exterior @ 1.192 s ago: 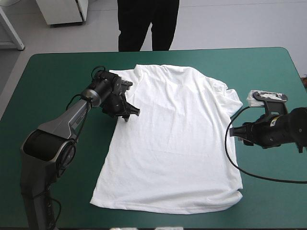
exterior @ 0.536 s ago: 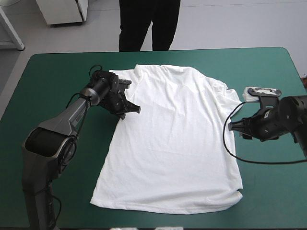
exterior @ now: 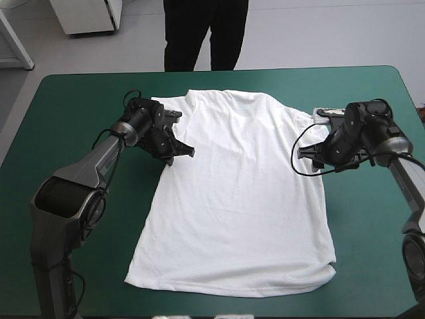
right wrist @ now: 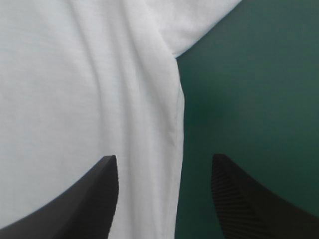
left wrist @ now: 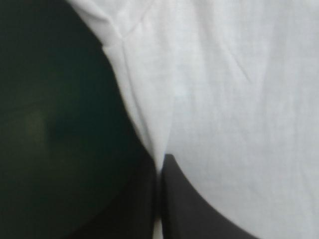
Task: Fold the cloth
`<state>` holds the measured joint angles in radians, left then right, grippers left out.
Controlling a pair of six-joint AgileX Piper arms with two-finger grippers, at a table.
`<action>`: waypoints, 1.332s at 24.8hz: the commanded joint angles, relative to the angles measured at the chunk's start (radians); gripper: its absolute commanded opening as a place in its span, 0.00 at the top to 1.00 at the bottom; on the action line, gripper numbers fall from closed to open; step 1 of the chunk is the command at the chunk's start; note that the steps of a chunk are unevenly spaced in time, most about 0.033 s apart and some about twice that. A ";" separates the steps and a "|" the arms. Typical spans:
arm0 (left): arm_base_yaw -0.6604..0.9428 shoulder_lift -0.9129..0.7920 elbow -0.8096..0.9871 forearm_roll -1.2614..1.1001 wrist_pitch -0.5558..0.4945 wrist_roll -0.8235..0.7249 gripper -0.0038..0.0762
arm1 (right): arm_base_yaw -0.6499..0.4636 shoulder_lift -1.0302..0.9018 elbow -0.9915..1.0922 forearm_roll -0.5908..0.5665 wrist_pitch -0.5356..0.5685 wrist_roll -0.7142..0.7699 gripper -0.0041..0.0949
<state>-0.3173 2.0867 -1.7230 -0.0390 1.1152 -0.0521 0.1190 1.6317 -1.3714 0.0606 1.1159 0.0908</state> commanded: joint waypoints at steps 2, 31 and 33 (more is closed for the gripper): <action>0.003 -0.022 -0.010 0.015 -0.008 -0.003 0.96 | -0.007 0.035 -0.032 0.003 -0.081 0.010 0.42; 0.003 -0.155 -0.010 0.000 0.039 -0.001 0.96 | -0.007 0.105 0.071 0.051 -0.104 -0.019 0.98; 0.003 -0.204 -0.010 -0.014 0.039 -0.001 0.96 | -0.007 0.081 0.014 0.046 -0.085 -0.033 0.98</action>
<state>-0.3165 2.0193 -1.7079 -0.0361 1.1455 -0.0509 0.1109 1.7841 -1.2804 0.0928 0.9870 0.0869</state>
